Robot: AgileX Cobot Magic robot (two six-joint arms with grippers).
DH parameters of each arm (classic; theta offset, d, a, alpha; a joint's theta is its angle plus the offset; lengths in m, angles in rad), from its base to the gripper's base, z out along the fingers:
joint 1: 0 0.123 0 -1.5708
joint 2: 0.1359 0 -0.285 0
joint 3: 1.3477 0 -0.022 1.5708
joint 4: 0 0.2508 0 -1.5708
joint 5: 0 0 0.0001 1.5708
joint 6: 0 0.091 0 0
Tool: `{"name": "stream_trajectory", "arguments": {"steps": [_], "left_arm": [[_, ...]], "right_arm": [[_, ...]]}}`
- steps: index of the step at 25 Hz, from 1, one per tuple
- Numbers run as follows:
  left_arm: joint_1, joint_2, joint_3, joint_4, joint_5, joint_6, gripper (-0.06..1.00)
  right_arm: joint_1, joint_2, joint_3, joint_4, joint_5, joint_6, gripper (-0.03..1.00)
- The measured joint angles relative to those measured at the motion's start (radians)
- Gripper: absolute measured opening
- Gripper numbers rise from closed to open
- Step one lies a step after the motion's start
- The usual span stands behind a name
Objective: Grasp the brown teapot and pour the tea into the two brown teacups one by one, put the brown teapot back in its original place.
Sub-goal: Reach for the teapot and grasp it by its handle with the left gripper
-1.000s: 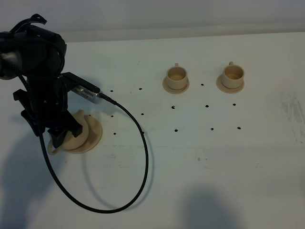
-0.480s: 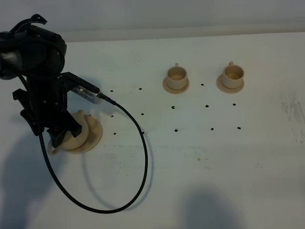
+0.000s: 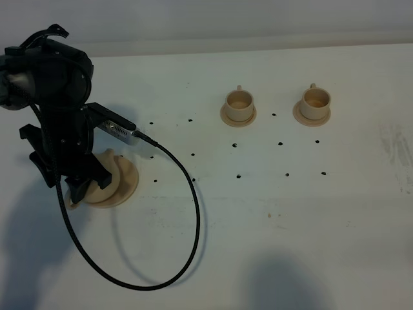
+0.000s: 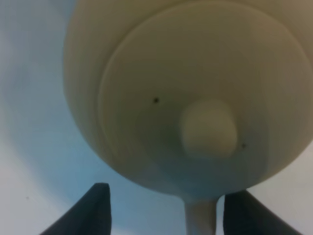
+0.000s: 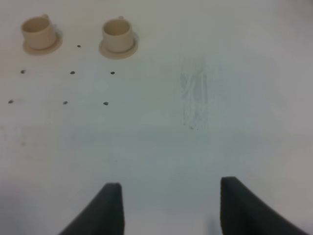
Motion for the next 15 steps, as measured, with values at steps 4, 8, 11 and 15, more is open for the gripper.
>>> {"name": "stream_trajectory", "arguments": {"steps": [4,8,11,15], "left_arm": [[0.000,0.000,0.000,-0.001,0.000,-0.023,0.42],[0.000,0.000,0.000,-0.001,0.000,-0.028,0.30],[0.000,0.000,0.000,-0.001,0.000,-0.031,0.20],[0.000,0.000,0.000,-0.004,0.000,-0.034,0.08]], "right_arm": [[0.000,0.000,0.000,0.000,0.000,0.000,0.43],[0.000,0.000,0.000,0.000,0.000,0.000,0.43],[0.000,0.000,0.000,0.000,0.000,0.000,0.43],[0.000,0.000,0.000,0.000,0.000,0.000,0.43]]}}
